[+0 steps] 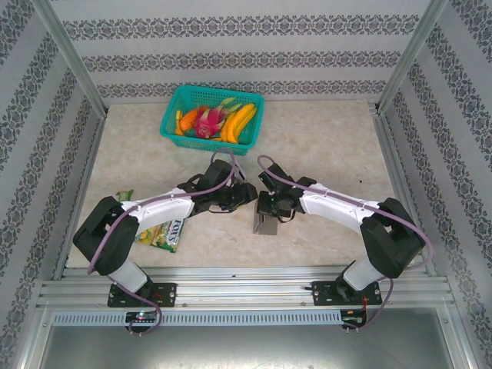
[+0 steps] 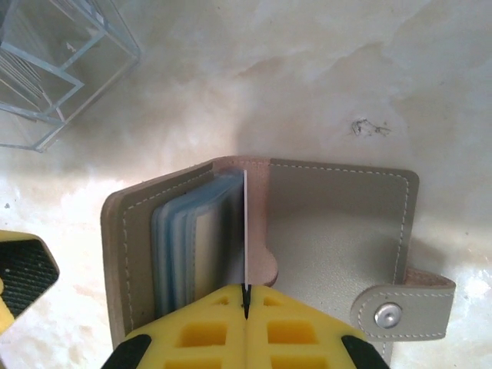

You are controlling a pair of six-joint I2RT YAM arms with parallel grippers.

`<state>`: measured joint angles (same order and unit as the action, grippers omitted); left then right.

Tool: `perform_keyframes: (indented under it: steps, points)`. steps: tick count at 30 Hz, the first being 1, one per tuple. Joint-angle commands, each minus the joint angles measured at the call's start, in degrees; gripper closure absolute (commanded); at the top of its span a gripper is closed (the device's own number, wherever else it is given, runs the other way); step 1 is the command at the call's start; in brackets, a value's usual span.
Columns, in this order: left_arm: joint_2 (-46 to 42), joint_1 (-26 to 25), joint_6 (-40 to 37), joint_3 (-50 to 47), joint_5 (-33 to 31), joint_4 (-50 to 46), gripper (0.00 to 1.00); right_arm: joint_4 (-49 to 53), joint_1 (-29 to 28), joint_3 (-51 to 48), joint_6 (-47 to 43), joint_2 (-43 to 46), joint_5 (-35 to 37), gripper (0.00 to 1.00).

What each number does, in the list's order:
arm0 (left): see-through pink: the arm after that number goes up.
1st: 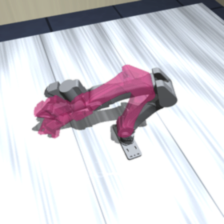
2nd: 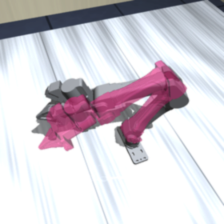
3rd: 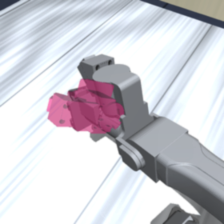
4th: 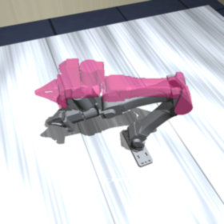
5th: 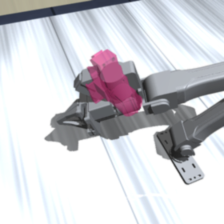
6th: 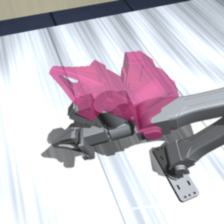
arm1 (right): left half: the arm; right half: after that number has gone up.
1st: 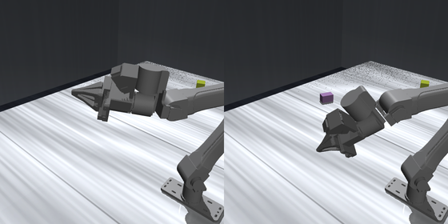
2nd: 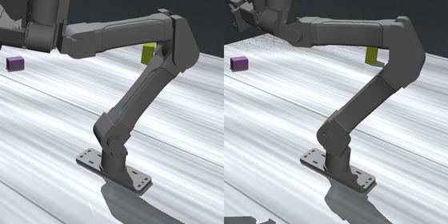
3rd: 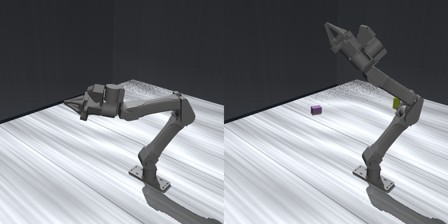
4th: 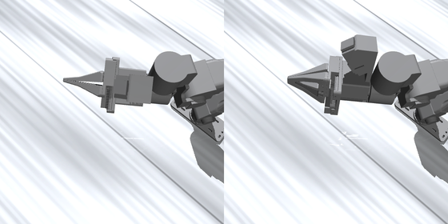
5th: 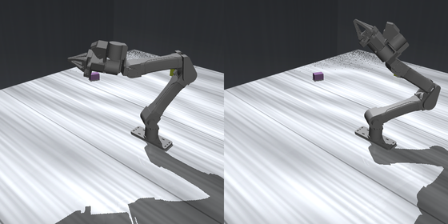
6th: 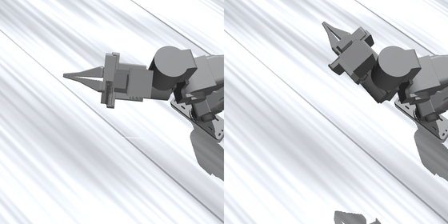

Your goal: Put the credit cards into the card holder

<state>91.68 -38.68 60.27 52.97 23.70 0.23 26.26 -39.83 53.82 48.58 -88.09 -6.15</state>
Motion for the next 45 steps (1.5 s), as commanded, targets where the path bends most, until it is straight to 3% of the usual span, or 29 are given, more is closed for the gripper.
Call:
perform_keyframes:
  steps: [1,11,17,27,45]
  points:
    - [0.85,-0.87,-0.64,2.29,-2.11,-3.81,0.49,-1.91,0.64,-0.78,1.03,2.95,-1.45,1.0]
    - [3.26,-0.87,0.73,3.01,-2.16,-3.33,0.52,-1.91,0.9,-1.96,1.34,5.4,-1.48,1.0]
    - [2.68,-0.89,0.29,2.48,-2.54,-4.34,0.66,-1.11,0.94,-1.56,1.66,4.43,-1.34,1.0]
    - [0.46,-0.87,0.24,0.89,-2.39,-2.45,0.67,-0.06,1.0,-0.75,1.61,3.14,-1.23,1.0]
    - [0.95,-0.79,0.99,1.13,-2.98,-2.89,1.0,3.37,1.48,0.03,0.93,3.54,1.81,1.0]
